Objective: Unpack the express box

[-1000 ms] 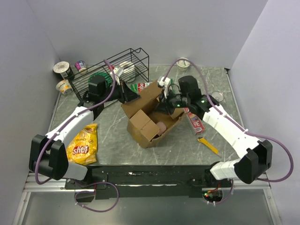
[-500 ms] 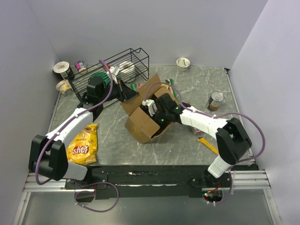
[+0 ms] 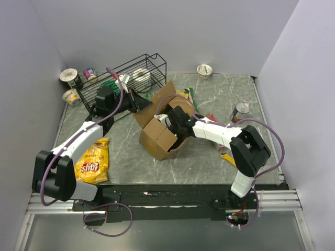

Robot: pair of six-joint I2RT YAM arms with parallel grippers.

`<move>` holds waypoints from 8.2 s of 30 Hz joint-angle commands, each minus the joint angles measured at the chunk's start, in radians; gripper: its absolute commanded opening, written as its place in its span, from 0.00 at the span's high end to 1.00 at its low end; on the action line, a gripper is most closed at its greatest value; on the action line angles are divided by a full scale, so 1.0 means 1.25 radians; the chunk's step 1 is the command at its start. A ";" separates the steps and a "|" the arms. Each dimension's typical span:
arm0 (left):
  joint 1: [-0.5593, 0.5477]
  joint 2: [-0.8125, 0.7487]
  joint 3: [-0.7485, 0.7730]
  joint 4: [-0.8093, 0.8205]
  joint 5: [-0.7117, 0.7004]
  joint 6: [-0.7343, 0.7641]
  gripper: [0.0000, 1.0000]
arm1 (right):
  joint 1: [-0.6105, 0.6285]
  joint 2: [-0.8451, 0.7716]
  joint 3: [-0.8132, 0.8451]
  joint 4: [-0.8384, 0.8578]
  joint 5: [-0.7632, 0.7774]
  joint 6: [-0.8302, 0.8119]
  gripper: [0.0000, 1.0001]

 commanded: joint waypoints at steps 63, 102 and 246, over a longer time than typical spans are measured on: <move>-0.021 -0.008 0.199 -0.251 0.106 0.339 0.99 | -0.545 -0.339 0.093 -0.162 0.043 -0.143 0.04; -0.008 0.083 0.127 0.029 0.504 -0.020 0.99 | 0.026 -0.346 -0.137 0.073 -0.004 -0.876 0.31; 0.022 0.343 0.298 -0.184 0.473 0.064 0.99 | -0.218 -0.514 0.223 -0.324 -0.016 -0.417 1.00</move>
